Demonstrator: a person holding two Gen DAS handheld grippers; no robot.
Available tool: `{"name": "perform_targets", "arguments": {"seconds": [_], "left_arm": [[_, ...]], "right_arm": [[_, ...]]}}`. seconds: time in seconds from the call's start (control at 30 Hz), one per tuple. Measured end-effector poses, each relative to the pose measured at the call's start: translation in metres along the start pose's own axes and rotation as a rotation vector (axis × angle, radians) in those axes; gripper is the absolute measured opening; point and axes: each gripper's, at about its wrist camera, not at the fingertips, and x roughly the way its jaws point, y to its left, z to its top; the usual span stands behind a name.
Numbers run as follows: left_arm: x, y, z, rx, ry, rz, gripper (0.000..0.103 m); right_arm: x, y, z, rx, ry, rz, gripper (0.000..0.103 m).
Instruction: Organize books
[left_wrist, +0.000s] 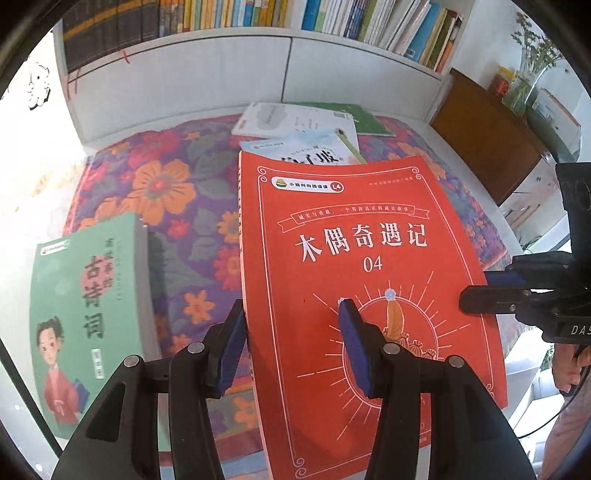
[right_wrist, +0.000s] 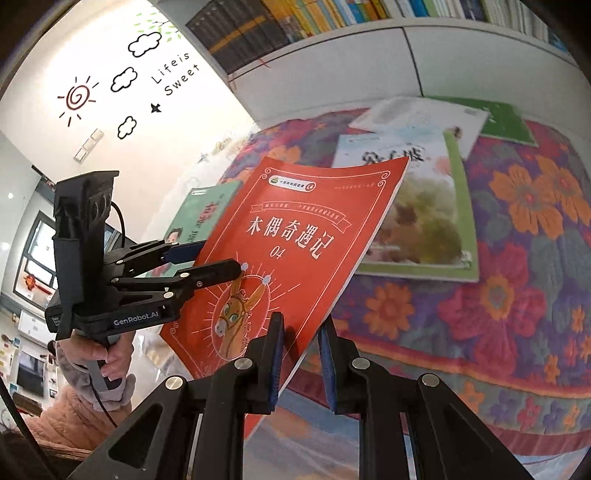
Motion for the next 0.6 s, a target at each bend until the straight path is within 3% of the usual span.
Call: {"name": "perform_targets", "arguments": {"seconds": [0.5, 0.6], "left_arm": [[-0.056, 0.075, -0.006, -0.006, -0.059, 0.051, 0.047], [-0.067, 0.095, -0.007, -0.006, -0.077, 0.106, 0.047]], "right_arm": [[0.029, 0.082, 0.040, -0.103, 0.014, -0.008, 0.018], [0.041, 0.101, 0.051, -0.125, 0.031, 0.010, 0.018]]}}
